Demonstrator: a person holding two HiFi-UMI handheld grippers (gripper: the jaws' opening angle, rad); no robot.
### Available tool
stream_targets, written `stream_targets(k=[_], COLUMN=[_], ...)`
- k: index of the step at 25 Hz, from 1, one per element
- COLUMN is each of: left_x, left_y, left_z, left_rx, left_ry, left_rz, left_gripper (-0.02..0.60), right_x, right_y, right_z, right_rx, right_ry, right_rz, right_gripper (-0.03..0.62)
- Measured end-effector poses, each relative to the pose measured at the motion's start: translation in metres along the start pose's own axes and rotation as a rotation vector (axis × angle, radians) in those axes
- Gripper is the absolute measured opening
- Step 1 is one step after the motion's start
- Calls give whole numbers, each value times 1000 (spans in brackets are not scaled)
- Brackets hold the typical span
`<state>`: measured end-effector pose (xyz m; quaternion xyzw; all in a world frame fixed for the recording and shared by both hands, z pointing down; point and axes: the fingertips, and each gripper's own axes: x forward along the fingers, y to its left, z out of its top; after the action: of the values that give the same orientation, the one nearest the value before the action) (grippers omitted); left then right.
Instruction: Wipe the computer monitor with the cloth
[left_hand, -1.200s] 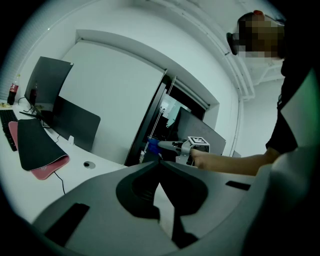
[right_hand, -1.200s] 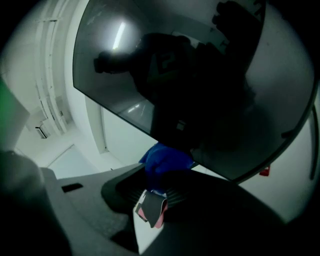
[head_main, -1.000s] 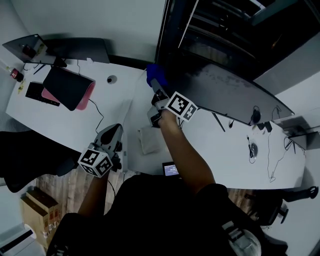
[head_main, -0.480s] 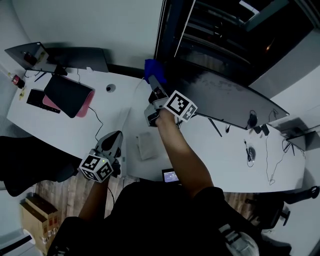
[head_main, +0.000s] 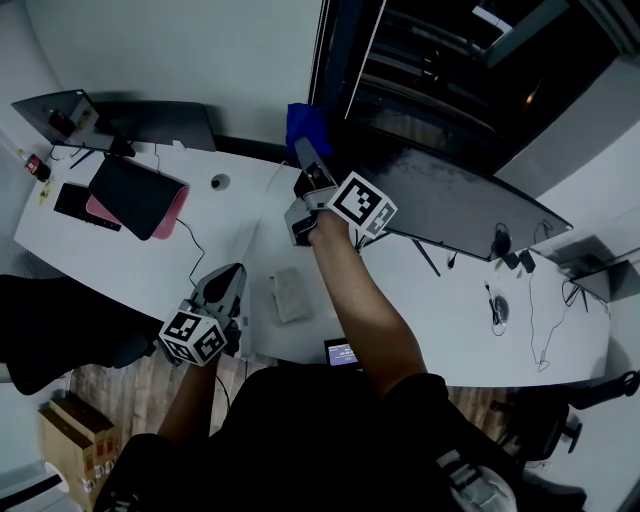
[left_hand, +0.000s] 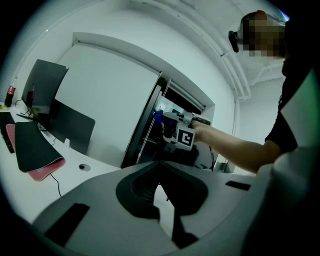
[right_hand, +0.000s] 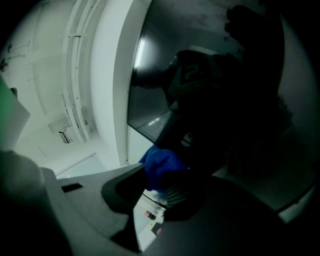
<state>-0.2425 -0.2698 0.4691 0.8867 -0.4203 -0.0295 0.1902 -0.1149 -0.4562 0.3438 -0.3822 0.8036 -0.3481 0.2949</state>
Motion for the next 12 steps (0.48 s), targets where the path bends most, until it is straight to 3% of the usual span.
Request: stream_targets(k=[12], left_x=[-6], left_y=[-10], left_z=[3], left_rx=[7], left_ry=[-8], left_rz=[-1], left_gripper=[-6], right_x=[0], right_y=[41], right_z=[23], right_rx=[-69], right_ry=[-38], right_rz=[65], right_gripper=[91])
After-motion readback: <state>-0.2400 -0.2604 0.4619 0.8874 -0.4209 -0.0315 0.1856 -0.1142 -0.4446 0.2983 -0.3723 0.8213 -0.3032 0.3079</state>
